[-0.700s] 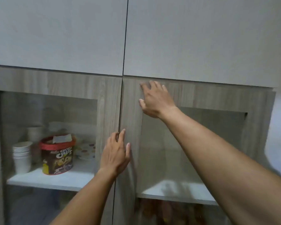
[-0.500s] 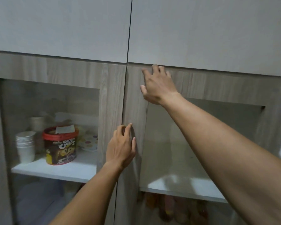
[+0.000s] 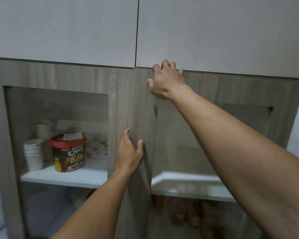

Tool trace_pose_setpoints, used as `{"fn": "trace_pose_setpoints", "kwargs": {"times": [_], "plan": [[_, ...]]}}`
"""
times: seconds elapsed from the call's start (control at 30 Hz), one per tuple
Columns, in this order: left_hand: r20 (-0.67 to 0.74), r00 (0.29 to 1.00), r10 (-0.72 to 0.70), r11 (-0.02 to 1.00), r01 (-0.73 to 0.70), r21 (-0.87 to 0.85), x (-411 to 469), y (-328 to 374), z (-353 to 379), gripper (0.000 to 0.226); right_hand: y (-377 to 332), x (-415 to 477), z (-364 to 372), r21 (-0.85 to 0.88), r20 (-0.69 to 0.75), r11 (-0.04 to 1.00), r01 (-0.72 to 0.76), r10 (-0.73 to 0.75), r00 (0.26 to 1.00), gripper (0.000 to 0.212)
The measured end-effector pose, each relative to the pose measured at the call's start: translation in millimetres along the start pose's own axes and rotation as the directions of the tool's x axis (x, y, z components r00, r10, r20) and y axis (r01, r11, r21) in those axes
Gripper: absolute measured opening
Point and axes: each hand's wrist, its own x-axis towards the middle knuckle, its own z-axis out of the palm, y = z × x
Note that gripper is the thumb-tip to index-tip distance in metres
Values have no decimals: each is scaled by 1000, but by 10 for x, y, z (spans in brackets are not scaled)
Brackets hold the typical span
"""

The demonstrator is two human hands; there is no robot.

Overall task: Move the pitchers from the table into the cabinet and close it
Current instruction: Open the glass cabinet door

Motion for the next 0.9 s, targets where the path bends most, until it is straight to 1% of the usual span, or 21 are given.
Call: {"fn": "trace_pose_setpoints", "kwargs": {"times": [0.1,0.3,0.37,0.5,0.67,0.77,0.83,0.9], "plan": [[30,1000,4,998,-6,68,-79,-8,-192,55,-57,-185,-181,19,20,999,-26,26,999,59],[71,982,175,984,-175,-15,-691,193,-684,31,-218,-762,-806,33,66,994,-105,102,993,75],[94,972,214,977,-213,-29,-920,293,-843,28,-280,-981,-1022,39,95,991,-131,127,987,76],[154,953,263,964,-253,-81,-1416,560,-1104,28,-431,-1454,-1567,112,143,976,-187,170,975,76],[181,918,352,933,-328,-148,-2035,947,-1336,20,-503,-2018,-2213,80,138,976,-201,189,972,74],[261,867,425,898,-367,-242,-2322,1218,-1380,16,-377,-2284,-2538,34,111,974,-226,221,969,72],[326,799,506,855,-415,-311,-2496,1380,-1385,17,-278,-2472,-2763,-33,92,972,-232,234,968,66],[341,724,600,797,-502,-336,-2651,1527,-1356,22,-154,-2655,-2960,-82,69,969,-232,238,969,54]]}}
